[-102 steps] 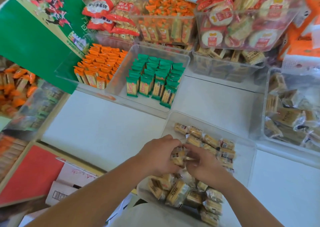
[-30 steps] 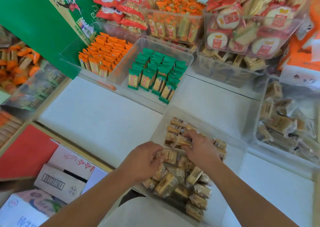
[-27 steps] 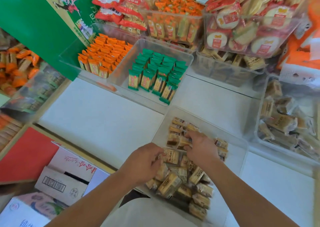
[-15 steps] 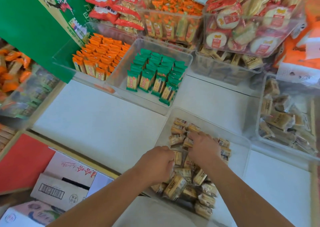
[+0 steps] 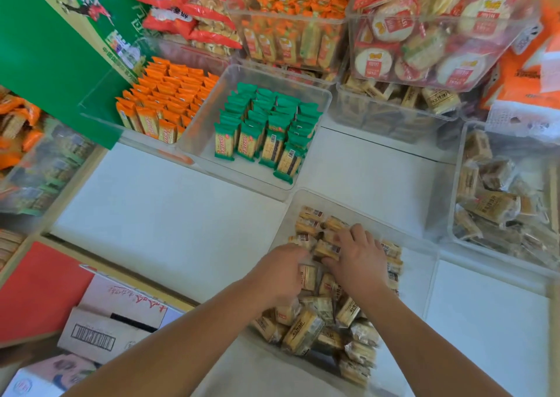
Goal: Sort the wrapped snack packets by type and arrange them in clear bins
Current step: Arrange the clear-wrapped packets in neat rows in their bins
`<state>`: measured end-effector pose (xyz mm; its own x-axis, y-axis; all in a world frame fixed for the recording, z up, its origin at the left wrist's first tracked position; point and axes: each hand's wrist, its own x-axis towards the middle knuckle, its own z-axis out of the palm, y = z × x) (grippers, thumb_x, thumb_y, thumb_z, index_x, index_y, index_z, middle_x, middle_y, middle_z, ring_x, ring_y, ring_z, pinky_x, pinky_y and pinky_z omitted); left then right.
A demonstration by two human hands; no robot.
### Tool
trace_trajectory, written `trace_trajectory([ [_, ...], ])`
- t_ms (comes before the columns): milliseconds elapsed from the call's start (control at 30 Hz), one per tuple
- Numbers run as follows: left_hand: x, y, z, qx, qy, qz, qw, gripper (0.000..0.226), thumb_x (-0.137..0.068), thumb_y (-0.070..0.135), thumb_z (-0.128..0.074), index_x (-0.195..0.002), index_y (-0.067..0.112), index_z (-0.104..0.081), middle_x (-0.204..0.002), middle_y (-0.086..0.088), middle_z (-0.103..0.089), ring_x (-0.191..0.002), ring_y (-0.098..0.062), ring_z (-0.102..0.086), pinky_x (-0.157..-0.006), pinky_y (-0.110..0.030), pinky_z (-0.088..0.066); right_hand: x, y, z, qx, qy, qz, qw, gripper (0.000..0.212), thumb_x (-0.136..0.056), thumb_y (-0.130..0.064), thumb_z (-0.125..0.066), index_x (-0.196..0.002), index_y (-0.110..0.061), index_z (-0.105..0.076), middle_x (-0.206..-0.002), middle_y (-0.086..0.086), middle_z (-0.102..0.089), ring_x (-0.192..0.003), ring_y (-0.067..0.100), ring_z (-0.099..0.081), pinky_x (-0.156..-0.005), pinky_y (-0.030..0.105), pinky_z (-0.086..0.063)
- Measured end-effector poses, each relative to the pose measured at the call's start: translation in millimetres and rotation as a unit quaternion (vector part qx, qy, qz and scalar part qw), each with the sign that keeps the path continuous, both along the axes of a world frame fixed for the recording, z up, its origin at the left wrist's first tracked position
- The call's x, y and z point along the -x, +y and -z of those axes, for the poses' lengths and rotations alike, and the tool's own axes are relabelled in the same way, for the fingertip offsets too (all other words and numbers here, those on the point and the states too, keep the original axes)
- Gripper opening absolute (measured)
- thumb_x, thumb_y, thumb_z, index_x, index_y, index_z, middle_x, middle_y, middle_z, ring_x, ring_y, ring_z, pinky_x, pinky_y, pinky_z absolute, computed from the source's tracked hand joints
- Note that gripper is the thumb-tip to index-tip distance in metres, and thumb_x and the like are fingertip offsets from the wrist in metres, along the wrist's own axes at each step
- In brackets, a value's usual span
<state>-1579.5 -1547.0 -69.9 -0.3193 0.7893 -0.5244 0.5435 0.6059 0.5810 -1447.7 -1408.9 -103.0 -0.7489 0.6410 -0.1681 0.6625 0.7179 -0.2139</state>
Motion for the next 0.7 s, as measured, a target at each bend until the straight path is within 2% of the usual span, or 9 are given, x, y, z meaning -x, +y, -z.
trace_trajectory([
  [67,10.8,-17.7,-16.5,-0.057,0.014,-0.059,0.997,0.037,-0.103,0.011,-0.051,-0.137,0.024,-0.063,-0.127,0.006,-0.064,-0.114,-0.011,-0.061,-0.099,-0.027,-0.051,-2.3,-6.6,-7.4,0.022,0.098,-0.012,0.995,0.037,-0.080,-0.040,-0.080,-0.104,-0.019,-0.062,-0.101,-0.002,-0.056,-0.084,0.018,-0.057,-0.065,0.033,-0.054],
  [133,23.9,-38.9,-23.7,-0.086,0.046,-0.100,0.990,0.032,-0.104,0.014,-0.051,-0.130,0.023,-0.067,-0.120,0.011,-0.068,-0.110,-0.006,-0.063,-0.098,-0.026,-0.052,0.4,-21.6,-16.8,0.116,0.124,-0.043,0.985,0.022,-0.089,-0.036,-0.073,-0.101,-0.021,-0.063,-0.096,-0.008,-0.059,-0.077,0.012,-0.059,-0.059,0.025,-0.053],
  [200,32.8,-57.0,-22.0,-0.096,0.049,-0.143,0.984,0.029,-0.103,0.015,-0.053,-0.126,0.023,-0.069,-0.113,0.013,-0.071,-0.104,0.000,-0.065,-0.095,-0.025,-0.054,11.1,-37.1,-13.0,0.247,0.051,-0.024,0.967,0.026,-0.097,-0.043,-0.062,-0.113,-0.022,-0.063,-0.107,-0.007,-0.063,-0.091,0.012,-0.063,-0.075,0.025,-0.055],
  [267,33.7,-70.0,-18.2,-0.104,0.028,-0.170,0.980,0.026,-0.102,0.016,-0.056,-0.122,0.025,-0.070,-0.109,0.018,-0.070,-0.099,0.007,-0.063,-0.089,-0.016,-0.052,20.7,-49.6,2.2,0.299,-0.033,-0.043,0.953,0.039,-0.099,-0.050,-0.053,-0.127,-0.022,-0.060,-0.122,-0.005,-0.062,-0.114,0.016,-0.059,-0.096,0.032,-0.051],
  [333,27.6,-78.1,-17.9,-0.106,0.005,-0.166,0.980,0.026,-0.103,0.018,-0.056,-0.123,0.028,-0.069,-0.112,0.021,-0.069,-0.102,0.009,-0.061,-0.087,-0.008,-0.048,27.8,-57.5,13.2,0.303,-0.072,-0.050,0.949,0.044,-0.100,-0.054,-0.049,-0.130,-0.022,-0.057,-0.125,-0.002,-0.061,-0.120,0.020,-0.056,-0.100,0.037,-0.049],
  [467,19.4,-89.3,-17.7,-0.107,-0.006,-0.137,0.985,0.027,-0.102,0.016,-0.055,-0.123,0.026,-0.069,-0.113,0.017,-0.068,-0.105,0.000,-0.062,-0.092,-0.018,-0.052,38.7,-54.1,22.0,0.304,-0.122,-0.033,0.944,0.050,-0.101,-0.042,-0.054,-0.145,-0.019,-0.048,-0.140,0.005,-0.058,-0.125,0.025,-0.056,-0.103,0.037,-0.047],
  [533,18.4,-92.6,-16.7,-0.107,0.004,-0.121,0.987,0.025,-0.103,0.017,-0.055,-0.121,0.026,-0.069,-0.112,0.017,-0.067,-0.103,0.001,-0.061,-0.089,-0.014,-0.049,42.7,-51.0,26.4,0.285,-0.149,-0.046,0.946,0.055,-0.098,-0.035,-0.061,-0.148,-0.020,-0.045,-0.145,0.006,-0.050,-0.133,0.028,-0.048,-0.110,0.039,-0.043],
  [633,18.3,-94.6,-18.4,-0.095,0.024,-0.087,0.991,0.025,-0.104,0.023,-0.053,-0.123,0.029,-0.067,-0.115,0.017,-0.066,-0.102,0.002,-0.058,-0.085,-0.006,-0.044,44.1,-51.8,31.2,0.246,-0.185,-0.067,0.949,0.050,-0.094,-0.025,-0.067,-0.142,-0.026,-0.053,-0.136,0.005,-0.042,-0.133,0.029,-0.042,-0.109,0.040,-0.043],
  [700,17.1,-96.2,-20.4,-0.088,0.036,-0.049,0.994,0.026,-0.104,0.026,-0.053,-0.126,0.030,-0.065,-0.117,0.014,-0.064,-0.100,0.000,-0.057,-0.085,-0.012,-0.048,41.5,-55.4,30.4,0.228,-0.190,-0.066,0.952,0.048,-0.094,-0.022,-0.067,-0.139,-0.028,-0.052,-0.134,0.003,-0.042,-0.132,0.027,-0.040,-0.105,0.040,-0.046],
])
